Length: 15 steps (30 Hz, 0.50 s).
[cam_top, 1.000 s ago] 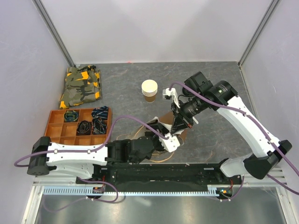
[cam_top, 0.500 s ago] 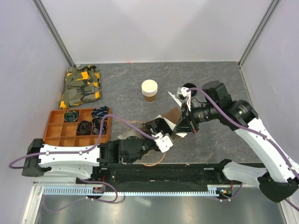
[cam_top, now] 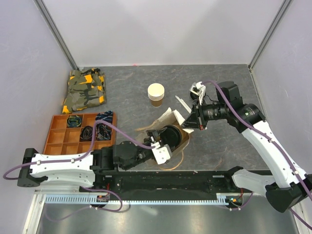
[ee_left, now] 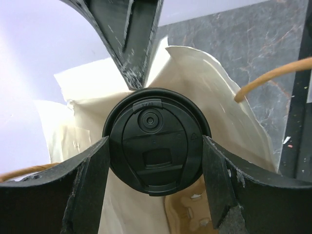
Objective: Pack the takeout coffee
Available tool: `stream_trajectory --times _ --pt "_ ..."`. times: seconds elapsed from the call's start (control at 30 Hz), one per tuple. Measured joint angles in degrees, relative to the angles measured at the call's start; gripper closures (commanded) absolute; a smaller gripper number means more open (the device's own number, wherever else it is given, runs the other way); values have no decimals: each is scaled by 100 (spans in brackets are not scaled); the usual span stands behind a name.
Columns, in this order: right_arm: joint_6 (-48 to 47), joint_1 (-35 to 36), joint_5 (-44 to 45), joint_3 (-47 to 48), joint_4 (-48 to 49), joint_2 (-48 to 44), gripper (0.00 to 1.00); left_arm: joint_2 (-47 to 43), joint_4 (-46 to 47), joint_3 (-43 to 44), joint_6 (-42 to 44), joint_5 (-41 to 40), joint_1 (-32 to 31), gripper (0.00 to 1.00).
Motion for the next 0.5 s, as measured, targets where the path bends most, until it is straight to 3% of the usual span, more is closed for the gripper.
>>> stream_trajectory --times 0.5 --pt "-337 334 726 -1115 236 -1740 100 557 363 -671 -131 37 42 86"
